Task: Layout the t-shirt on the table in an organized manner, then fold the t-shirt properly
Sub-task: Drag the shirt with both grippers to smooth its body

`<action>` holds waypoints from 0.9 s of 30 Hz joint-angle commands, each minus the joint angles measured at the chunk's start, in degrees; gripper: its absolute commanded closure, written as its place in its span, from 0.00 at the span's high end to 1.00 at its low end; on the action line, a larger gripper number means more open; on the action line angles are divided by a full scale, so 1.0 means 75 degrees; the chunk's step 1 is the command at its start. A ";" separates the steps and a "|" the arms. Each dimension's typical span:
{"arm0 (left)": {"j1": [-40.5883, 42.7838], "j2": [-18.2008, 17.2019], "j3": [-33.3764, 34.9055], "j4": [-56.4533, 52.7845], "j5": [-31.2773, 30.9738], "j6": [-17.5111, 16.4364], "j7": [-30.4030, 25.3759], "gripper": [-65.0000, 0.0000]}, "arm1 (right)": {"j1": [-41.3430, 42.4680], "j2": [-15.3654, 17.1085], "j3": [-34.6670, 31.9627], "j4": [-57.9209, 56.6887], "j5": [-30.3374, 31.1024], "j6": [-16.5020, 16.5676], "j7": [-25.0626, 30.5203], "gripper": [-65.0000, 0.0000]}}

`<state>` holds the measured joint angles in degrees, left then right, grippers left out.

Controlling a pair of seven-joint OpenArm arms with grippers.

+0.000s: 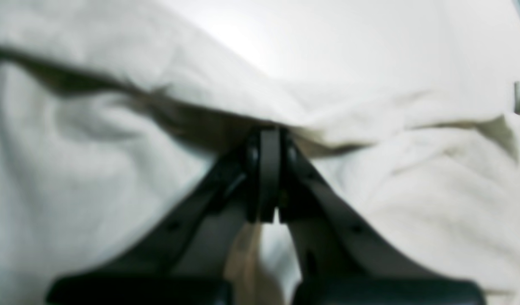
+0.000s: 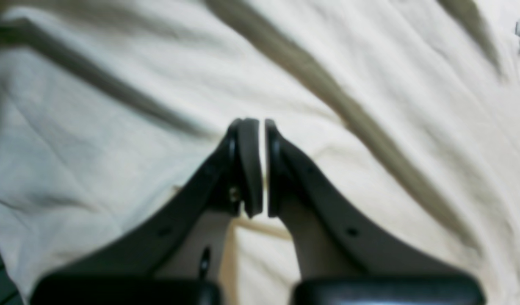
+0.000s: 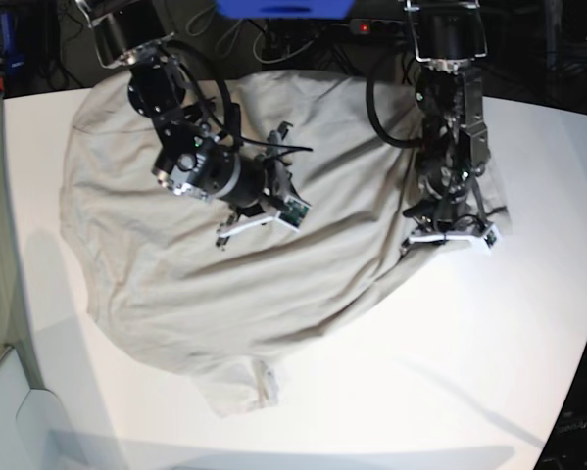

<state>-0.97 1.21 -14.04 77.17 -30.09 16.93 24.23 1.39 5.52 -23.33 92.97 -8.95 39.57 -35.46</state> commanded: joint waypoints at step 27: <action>0.0042 -0.0719 -0.0665 0.0829 -0.1304 -0.0048 -0.0200 0.00 | 0.0313 0.0337 0.0022 -0.0493 0.0062 0.0057 0.0128 0.02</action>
<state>0.43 -3.62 -18.90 82.13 -39.57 16.88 23.57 2.92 8.05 -23.31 88.33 -8.91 39.57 -35.35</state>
